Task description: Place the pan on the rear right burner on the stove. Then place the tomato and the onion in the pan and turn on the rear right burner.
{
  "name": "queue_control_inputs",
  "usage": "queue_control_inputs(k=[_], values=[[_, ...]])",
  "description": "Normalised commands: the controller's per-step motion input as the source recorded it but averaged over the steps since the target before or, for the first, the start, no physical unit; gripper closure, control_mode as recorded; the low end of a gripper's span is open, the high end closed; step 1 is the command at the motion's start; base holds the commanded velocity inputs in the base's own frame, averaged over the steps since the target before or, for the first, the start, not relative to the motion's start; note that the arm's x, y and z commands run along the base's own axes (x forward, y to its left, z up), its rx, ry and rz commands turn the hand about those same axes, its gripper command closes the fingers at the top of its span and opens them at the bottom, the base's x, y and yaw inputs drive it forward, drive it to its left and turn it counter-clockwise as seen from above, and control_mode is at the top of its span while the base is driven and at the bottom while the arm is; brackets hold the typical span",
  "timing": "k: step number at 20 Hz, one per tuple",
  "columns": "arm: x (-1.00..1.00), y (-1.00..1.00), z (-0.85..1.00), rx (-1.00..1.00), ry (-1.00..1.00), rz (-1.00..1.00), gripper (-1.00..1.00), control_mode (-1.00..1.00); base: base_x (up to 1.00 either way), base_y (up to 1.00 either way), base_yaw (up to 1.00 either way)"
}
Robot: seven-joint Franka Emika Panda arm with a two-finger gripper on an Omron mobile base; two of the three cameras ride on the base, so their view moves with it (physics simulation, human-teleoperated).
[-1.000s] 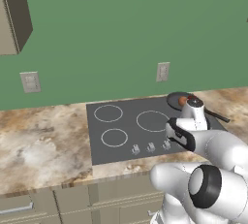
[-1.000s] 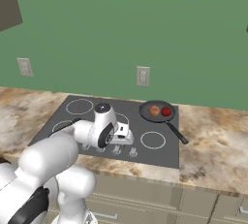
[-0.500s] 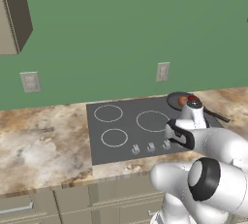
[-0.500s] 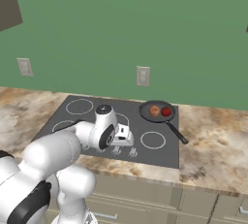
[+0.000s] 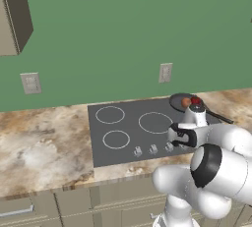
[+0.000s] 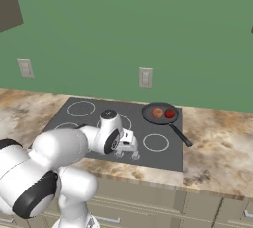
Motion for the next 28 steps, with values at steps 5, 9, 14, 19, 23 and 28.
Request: queue_control_inputs(k=[5, 9, 14, 19, 23, 28], values=[[0.00, 0.00, -0.23, 0.00, 0.00, 0.00, -1.00, -1.00, 0.00, 0.00, 0.00], [0.01, 0.00, -0.17, 0.00, 0.00, 0.00, -1.00, -1.00, 0.00, 0.00, 0.00], [0.00, 0.00, 0.00, 0.00, 0.00, 0.00, 1.00, -1.00, 0.00, 0.00, 0.00], [0.00, 0.00, 0.00, 0.00, 0.00, 0.00, 1.00, -1.00, 0.00, 0.00, 0.00], [0.00, 0.00, 0.00, 0.00, 0.00, 0.00, 1.00, -1.00, 0.00, 0.00, 0.00], [0.00, 0.00, -0.05, 0.00, 0.00, 0.01, 1.00, -1.00, 0.00, 0.00, 0.00]])
